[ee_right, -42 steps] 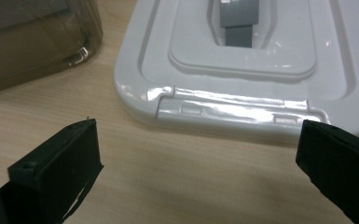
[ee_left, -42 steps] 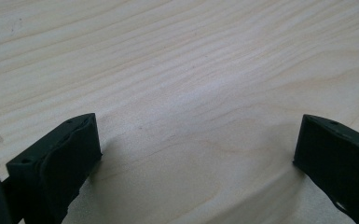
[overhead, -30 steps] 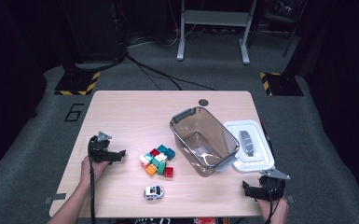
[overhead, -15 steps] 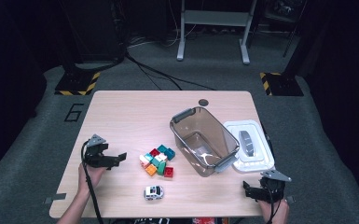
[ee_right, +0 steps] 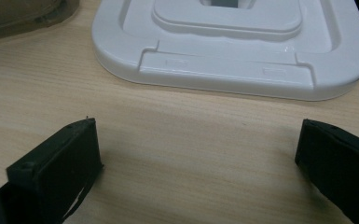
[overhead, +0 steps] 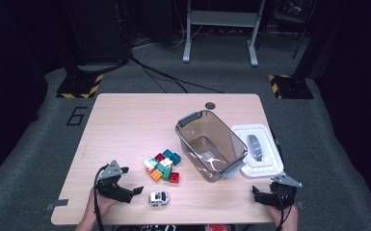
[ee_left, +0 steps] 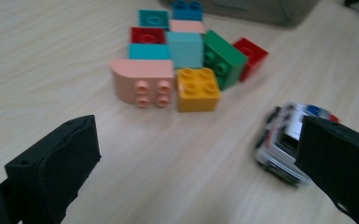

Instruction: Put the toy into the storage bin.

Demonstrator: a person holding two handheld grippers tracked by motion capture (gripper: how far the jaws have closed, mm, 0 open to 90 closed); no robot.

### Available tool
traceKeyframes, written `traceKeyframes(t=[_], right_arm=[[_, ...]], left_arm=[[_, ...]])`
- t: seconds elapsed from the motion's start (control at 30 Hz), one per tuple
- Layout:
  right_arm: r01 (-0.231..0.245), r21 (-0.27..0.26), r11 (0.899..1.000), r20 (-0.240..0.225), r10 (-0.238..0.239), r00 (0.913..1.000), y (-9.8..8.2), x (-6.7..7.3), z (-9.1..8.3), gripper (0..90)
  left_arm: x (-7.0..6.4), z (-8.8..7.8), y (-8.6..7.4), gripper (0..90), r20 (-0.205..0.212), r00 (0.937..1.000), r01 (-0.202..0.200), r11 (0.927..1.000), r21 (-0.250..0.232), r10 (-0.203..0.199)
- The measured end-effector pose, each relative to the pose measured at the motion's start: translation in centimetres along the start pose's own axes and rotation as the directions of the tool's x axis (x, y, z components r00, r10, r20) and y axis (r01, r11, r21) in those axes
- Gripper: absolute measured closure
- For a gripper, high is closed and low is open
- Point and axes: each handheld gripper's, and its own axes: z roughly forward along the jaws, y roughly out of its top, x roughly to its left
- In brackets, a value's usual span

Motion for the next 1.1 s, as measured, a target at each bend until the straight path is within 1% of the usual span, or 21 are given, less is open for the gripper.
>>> traceKeyframes(t=[0.03, 0.07, 0.1, 0.2, 0.3, 0.4, 0.43, 0.47, 0.53, 0.6, 0.63, 0.67, 0.7, 0.73, 0.77, 0.8, 0.83, 0.87, 0.9, 0.93, 1.1], right_arm=[[-0.001, 0.000, 1.000, 0.000, 0.001, 1.0000, 0.0, 0.0, 0.0, 0.0], [-0.001, 0.000, 1.000, 0.000, 0.001, 1.0000, 0.0, 0.0, 0.0, 0.0], [-0.001, 0.003, 1.000, 0.001, 0.001, 1.0000, 0.0, 0.0, 0.0, 0.0], [-0.001, 0.001, 1.000, 0.001, 0.001, 1.0000, 0.0, 0.0, 0.0, 0.0], [0.000, 0.003, 1.000, 0.000, 0.000, 1.0000, 0.0, 0.0, 0.0, 0.0], [0.001, 0.001, 1.000, -0.001, -0.001, 1.0000, 0.0, 0.0, 0.0, 0.0], [0.001, 0.001, 1.000, -0.001, -0.001, 1.0000, 0.0, 0.0, 0.0, 0.0], [0.001, 0.001, 1.000, -0.001, -0.001, 1.0000, 0.0, 0.0, 0.0, 0.0], [0.000, 0.001, 1.000, -0.001, 0.000, 1.0000, 0.0, 0.0, 0.0, 0.0], [0.000, 0.000, 1.000, 0.000, 0.000, 1.0000, 0.0, 0.0, 0.0, 0.0], [0.000, -0.001, 1.000, 0.000, 0.000, 1.0000, 0.0, 0.0, 0.0, 0.0], [0.002, 0.000, 1.000, -0.001, -0.002, 1.0000, 0.0, 0.0, 0.0, 0.0], [0.002, 0.000, 1.000, -0.001, -0.002, 1.0000, 0.0, 0.0, 0.0, 0.0], [0.001, -0.001, 1.000, -0.001, -0.001, 1.0000, 0.0, 0.0, 0.0, 0.0], [0.000, -0.001, 1.000, -0.001, 0.000, 1.0000, 0.0, 0.0, 0.0, 0.0], [-0.002, 0.001, 1.000, 0.000, 0.002, 1.0000, 0.0, 0.0, 0.0, 0.0], [-0.006, 0.002, 1.000, 0.001, 0.006, 1.0000, 0.0, 0.1, 0.0, 0.0], [-0.006, 0.002, 1.000, 0.001, 0.006, 1.0000, 0.0, 0.1, 0.0, 0.0], [-0.006, 0.002, 1.000, 0.001, 0.006, 1.0000, 0.0, 0.0, 0.0, 0.0], [-0.006, 0.002, 1.000, 0.001, 0.006, 1.0000, 0.0, 0.1, 0.0, 0.0], [-0.006, 0.002, 1.000, 0.001, 0.006, 1.0000, 0.0, 0.0, 0.0, 0.0]], left_arm=[[-0.9, 0.4, -0.1, 0.0, 0.009, 0.9992, -0.040, 0.9987, 0.031, 0.040], [-0.9, 0.4, -0.1, 0.0, 0.009, 0.9992, -0.040, 0.9987, 0.031, 0.040], [-1.6, 0.8, -0.1, 0.0, 0.023, 0.9979, -0.061, 0.9966, 0.055, 0.060], [-2.3, 1.1, -0.1, 0.0, 0.034, 0.9970, -0.071, 0.9961, 0.051, 0.070], [-3.2, 1.8, -0.2, 0.1, 0.051, 0.9948, -0.092, 0.9933, 0.070, 0.088], [-3.9, 2.5, -0.6, 1.3, 0.072, 0.9903, -0.124, 0.9885, 0.085, 0.118], [-4.4, 2.9, -0.7, 3.5, 0.088, 0.9859, -0.151, 0.9837, 0.098, 0.143], [-4.4, 2.9, -0.7, 5.3, 0.088, 0.9859, -0.151, 0.9837, 0.098, 0.143], [-4.7, 3.3, -0.6, 7.8, 0.101, 0.9803, -0.180, 0.9775, 0.110, 0.169], [-4.8, 3.7, -0.6, 12.7, 0.093, 0.9792, -0.190, 0.9754, 0.111, 0.180], [-4.9, 3.9, -0.5, 15.1, 0.099, 0.9785, -0.192, 0.9752, 0.111, 0.181], [-4.9, 4.1, -0.5, 15.7, 0.102, 0.9768, -0.200, 0.9726, 0.118, 0.188], [-5.0, 4.3, -0.5, 15.7, 0.099, 0.9769, -0.201, 0.9725, 0.118, 0.189], [-5.0, 4.5, -0.5, 18.4, 0.103, 0.9769, -0.199, 0.9717, 0.126, 0.187], [-5.0, 4.8, -0.6, 24.7, 0.112, 0.9752, -0.205, 0.9702, 0.130, 0.191], [-5.1, 4.8, -0.6, 24.7, 0.114, 0.9747, -0.205, 0.9721, 0.113, 0.193], [-5.0, 4.8, -0.6, 33.4, 0.128, 0.9712, -0.214, 0.9719, 0.098, 0.201], [-5.0, 4.8, -0.6, 39.3, 0.128, 0.9712, -0.214, 0.9719, 0.098, 0.201], [-5.1, 4.7, -0.7, 39.3, 0.131, 0.9700, -0.217, 0.9720, 0.090, 0.205], [-5.1, 4.8, -0.7, 46.8, 0.123, 0.9718, -0.212, 0.9738, 0.083, 0.201], [-5.3, 4.7, -0.8, 47.8, 0.109, 0.9744, -0.206, 0.9754, 0.080, 0.196]])
